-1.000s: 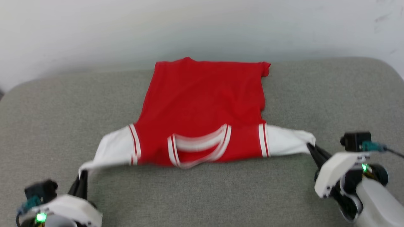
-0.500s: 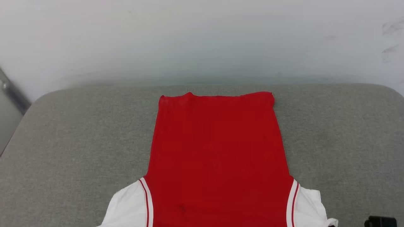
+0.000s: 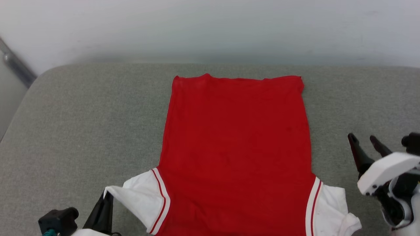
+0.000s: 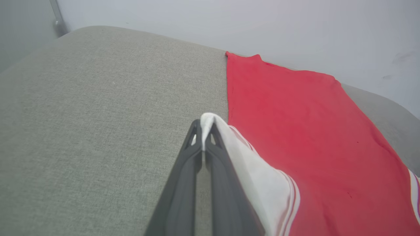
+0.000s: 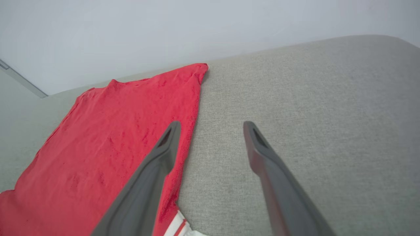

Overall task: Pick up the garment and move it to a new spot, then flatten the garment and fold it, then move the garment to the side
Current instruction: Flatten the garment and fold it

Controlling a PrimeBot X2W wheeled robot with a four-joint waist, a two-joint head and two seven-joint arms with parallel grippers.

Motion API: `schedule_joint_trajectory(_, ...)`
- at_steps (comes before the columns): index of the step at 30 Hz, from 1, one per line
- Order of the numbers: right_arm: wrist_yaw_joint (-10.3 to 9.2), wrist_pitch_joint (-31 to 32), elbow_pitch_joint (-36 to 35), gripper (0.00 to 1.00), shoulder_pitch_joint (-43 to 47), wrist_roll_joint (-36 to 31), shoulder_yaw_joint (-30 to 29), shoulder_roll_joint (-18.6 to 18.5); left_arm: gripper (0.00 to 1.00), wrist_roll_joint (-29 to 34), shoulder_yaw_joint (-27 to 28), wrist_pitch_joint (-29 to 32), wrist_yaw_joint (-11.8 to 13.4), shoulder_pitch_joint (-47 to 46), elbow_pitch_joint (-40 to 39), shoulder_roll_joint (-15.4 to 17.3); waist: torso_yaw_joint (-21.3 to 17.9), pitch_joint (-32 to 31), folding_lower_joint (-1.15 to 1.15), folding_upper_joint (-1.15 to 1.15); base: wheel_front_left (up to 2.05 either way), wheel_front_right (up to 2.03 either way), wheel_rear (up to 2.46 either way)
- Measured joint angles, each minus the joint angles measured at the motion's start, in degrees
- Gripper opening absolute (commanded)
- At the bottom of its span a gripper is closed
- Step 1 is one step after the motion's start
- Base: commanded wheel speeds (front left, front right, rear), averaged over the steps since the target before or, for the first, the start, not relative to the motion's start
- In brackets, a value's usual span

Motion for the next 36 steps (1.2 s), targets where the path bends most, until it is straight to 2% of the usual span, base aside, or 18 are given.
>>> schedule_joint_trajectory(6,0.00,9.93,8.66,1.00,-17.13,-0.01,-1.41,-3.66,0.00,1.35,-1.47,-1.36,-2.47,-6.38,-2.15,-0.68,2.90,6.59,0.01,0.00,0.00,0.00,0.00)
schedule_joint_trajectory(11,0.00,20.70,15.50,1.00,-30.76,-1.92,-1.43,-6.47,0.00,1.97,-2.56,-2.65,-4.87,-10.72,-2.45,-1.72,6.13,12.30,0.01,0.00,0.00,0.00,0.00)
schedule_joint_trajectory(14,0.00,26.92,19.30,1.00,-38.89,-4.13,-2.68,-6.33,0.00,2.02,-2.66,-3.66,-5.97,-12.96,-2.31,-2.52,8.03,15.84,0.01,0.00,0.00,0.00,0.00)
schedule_joint_trajectory(18,0.00,30.98,23.90,1.00,-47.24,-9.21,-4.85,-5.16,0.00,1.88,-2.83,-4.70,-7.55,-15.33,-1.42,-3.74,10.37,20.30,0.01,0.00,0.00,0.00,0.00)
schedule_joint_trajectory(19,0.00,31.85,26.02,1.00,-49.94,-12.17,-6.23,-5.11,0.00,1.90,-3.43,-4.97,-8.50,-16.74,-0.83,-4.46,11.60,22.28,0.01,0.00,0.00,0.00,0.00)
schedule_joint_trajectory(24,0.00,33.14,31.19,1.00,-52.39,-17.52,-9.68,-4.31,0.00,2.07,-4.57,-5.61,-10.46,-19.20,1.29,-6.15,14.75,25.89,0.01,0.00,0.00,0.00,0.00)
schedule_joint_trajectory(28,0.02,37.67,33.97,1.00,-54.55,-20.16,-14.11,-4.32,0.00,2.07,-4.65,-5.95,-11.05,-19.85,2.99,-7.12,16.37,27.10,-0.01,0.00,0.00,0.00,0.00)
schedule_joint_trajectory(30,0.05,39.53,34.64,0.29,-55.19,-21.91,-16.62,-3.91,0.00,2.07,-4.70,-6.10,-11.29,-19.87,3.81,-7.37,16.49,26.88,-0.01,0.00,0.00,0.00,0.00)
schedule_joint_trajectory(31,0.05,40.07,34.77,0.00,-55.18,-22.62,-17.75,-3.57,0.00,2.07,-4.78,-6.11,-11.45,-19.93,4.13,-7.45,16.50,26.63,-0.01,0.00,0.00,0.00,0.00)
schedule_joint_trajectory(36,0.02,40.87,34.87,0.00,-53.62,-27.14,-20.06,-2.00,0.00,2.07,-5.10,-6.13,-11.79,-19.95,5.92,-7.67,16.36,24.35,-0.01,0.00,0.00,0.00,0.00)
